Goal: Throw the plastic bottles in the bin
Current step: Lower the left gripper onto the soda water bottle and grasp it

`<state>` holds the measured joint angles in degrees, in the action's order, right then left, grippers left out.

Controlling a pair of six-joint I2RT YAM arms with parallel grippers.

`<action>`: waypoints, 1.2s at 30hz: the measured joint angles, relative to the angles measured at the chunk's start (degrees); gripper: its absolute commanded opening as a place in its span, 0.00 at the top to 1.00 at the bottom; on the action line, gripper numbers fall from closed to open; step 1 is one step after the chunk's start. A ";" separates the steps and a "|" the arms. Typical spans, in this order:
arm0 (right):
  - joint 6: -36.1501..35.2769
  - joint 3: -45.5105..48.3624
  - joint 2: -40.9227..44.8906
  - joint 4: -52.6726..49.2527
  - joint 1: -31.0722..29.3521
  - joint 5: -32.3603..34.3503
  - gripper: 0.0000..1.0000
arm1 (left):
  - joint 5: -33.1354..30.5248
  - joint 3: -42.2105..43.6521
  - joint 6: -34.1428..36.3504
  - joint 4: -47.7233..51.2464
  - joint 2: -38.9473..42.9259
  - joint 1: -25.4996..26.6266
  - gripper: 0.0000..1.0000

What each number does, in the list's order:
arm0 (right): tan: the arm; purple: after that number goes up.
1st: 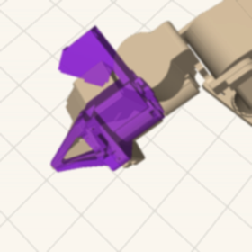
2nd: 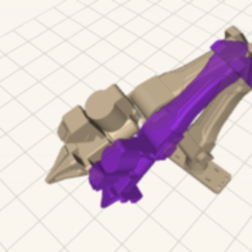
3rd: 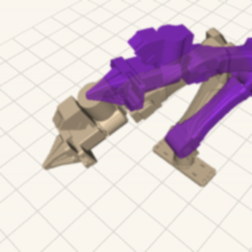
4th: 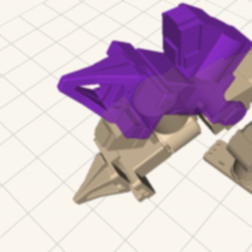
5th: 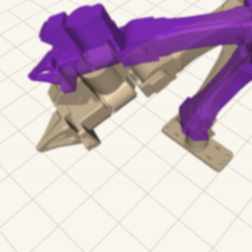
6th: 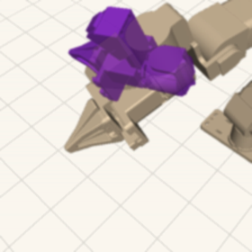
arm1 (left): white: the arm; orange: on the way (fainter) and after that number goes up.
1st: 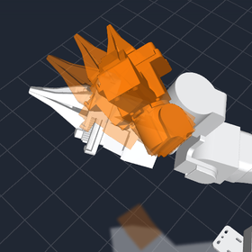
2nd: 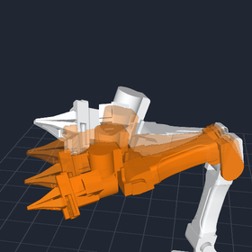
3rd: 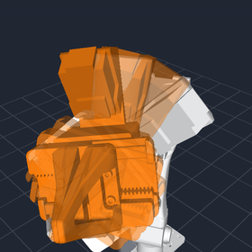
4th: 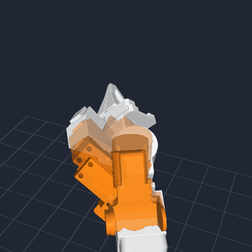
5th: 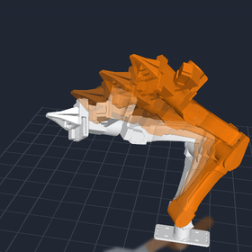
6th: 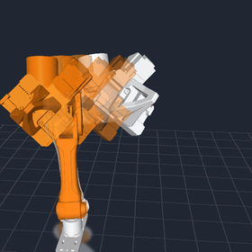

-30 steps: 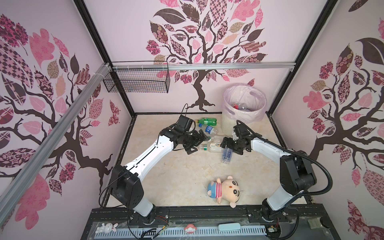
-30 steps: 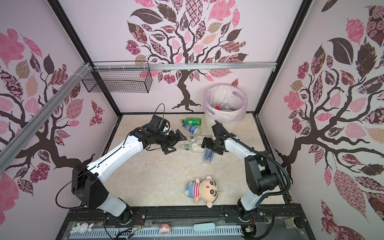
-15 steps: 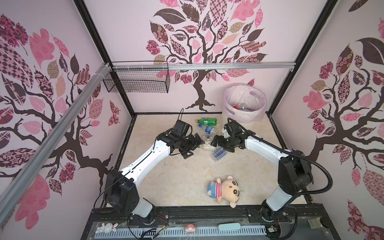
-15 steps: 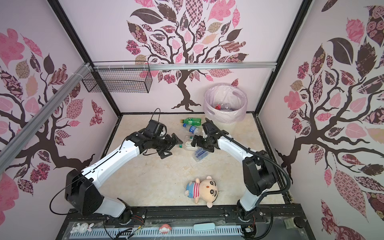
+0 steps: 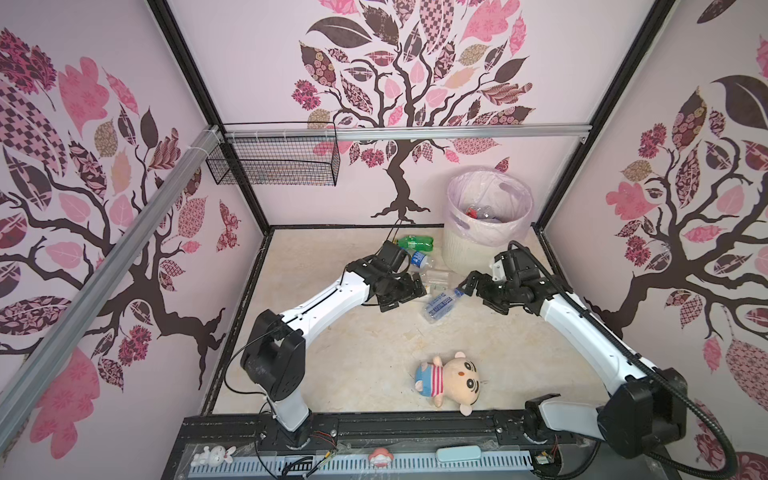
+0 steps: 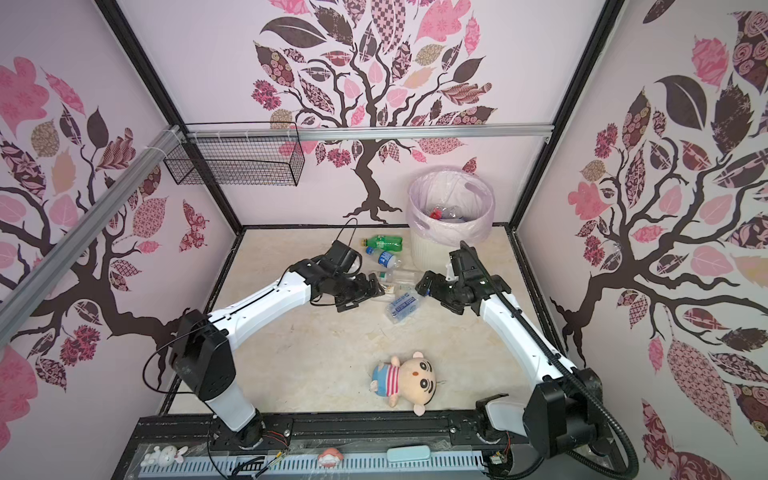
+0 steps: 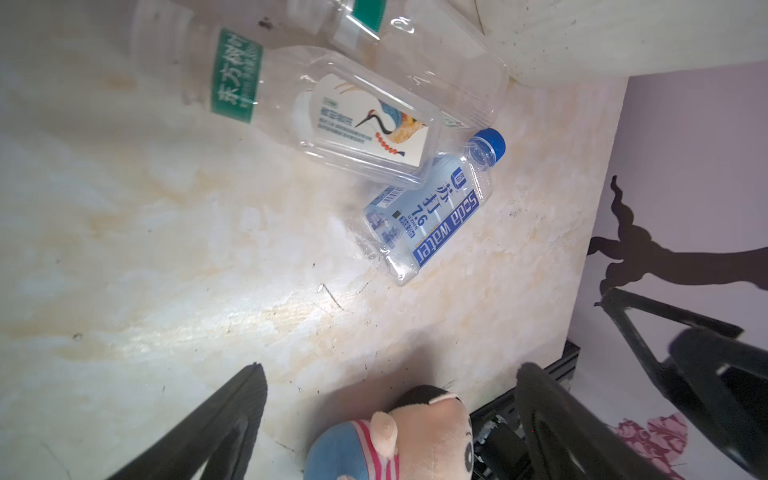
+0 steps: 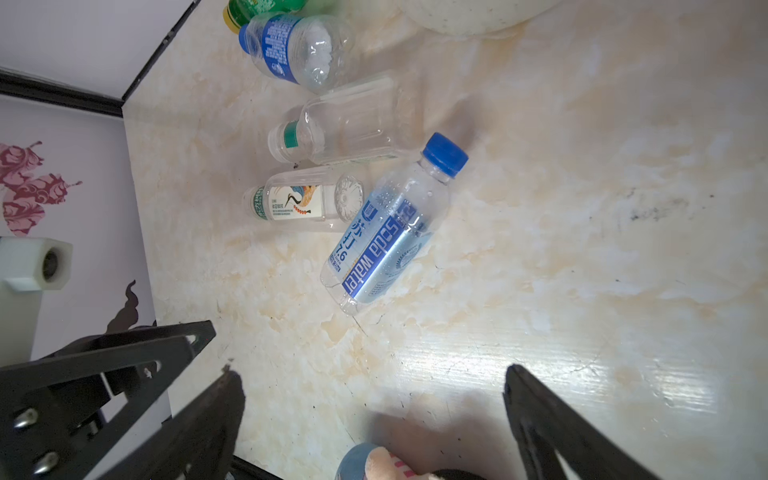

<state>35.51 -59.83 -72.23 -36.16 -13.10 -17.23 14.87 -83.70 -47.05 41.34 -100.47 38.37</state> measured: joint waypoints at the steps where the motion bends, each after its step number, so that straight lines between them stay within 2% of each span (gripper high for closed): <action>1: 0.31 0.26 0.52 -0.63 0.33 -0.20 0.01 | -0.50 -1.29 1.46 -0.28 -1.64 0.70 0.03; 9: 0.50 -3.41 1.46 -9.33 0.92 -1.29 0.00 | -2.84 -3.96 9.57 -4.96 -9.99 3.28 0.03; 17: 0.24 -4.59 4.15 -14.60 0.92 -0.68 0.01 | -4.28 -3.93 14.40 -9.42 -13.84 5.66 0.03; 36: 2.45 -8.13 3.96 -16.63 3.45 -6.56 0.01 | -6.95 -3.96 23.67 -13.70 -20.20 8.28 0.07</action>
<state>37.95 -67.96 -68.27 -52.80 -9.65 -23.79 7.92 -87.66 -23.38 27.64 -120.66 46.65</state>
